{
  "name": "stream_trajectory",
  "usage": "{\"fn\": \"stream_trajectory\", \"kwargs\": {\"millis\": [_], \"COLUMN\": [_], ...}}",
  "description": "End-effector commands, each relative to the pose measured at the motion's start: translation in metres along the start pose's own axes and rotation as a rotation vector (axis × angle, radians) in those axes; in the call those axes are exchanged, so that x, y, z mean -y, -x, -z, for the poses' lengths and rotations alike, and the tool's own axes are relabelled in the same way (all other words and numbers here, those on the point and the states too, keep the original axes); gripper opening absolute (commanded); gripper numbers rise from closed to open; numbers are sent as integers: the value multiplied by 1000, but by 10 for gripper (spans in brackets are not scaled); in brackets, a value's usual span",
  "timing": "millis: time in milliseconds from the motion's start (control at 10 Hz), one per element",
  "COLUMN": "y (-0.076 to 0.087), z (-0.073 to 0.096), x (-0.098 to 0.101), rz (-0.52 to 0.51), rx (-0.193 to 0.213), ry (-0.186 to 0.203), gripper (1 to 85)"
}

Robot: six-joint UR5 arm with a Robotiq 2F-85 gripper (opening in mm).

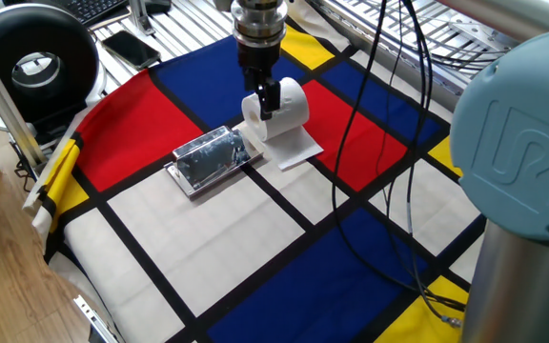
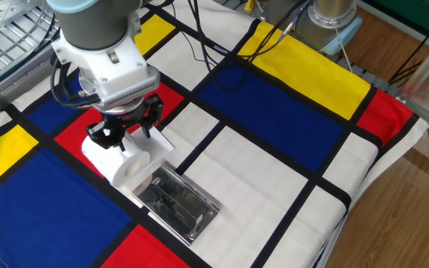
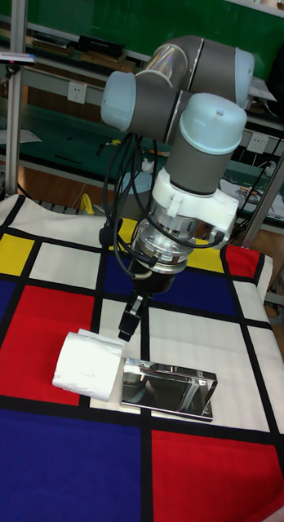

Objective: Take the roll of paper down from the shelf

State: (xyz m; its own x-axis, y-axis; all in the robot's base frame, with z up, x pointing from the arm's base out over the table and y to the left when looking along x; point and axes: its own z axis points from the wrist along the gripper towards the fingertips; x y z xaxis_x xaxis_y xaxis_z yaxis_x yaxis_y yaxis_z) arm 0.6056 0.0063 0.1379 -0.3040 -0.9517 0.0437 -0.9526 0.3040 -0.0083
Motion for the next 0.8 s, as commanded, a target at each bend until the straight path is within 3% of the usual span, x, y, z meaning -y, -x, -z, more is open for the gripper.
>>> {"fn": "stream_trajectory", "kwargs": {"millis": [0,200,400,500,700], "y": [10,19,40,48,54], "z": [4,5,15,20,33], "x": [-4,-15,-23,-27,-14], "rz": [8,-12,-57,-78,-115], "rx": [37,70,69,62,27], "ry": [15,55,60,53,10], "gripper": [513,490,490,483,370]}}
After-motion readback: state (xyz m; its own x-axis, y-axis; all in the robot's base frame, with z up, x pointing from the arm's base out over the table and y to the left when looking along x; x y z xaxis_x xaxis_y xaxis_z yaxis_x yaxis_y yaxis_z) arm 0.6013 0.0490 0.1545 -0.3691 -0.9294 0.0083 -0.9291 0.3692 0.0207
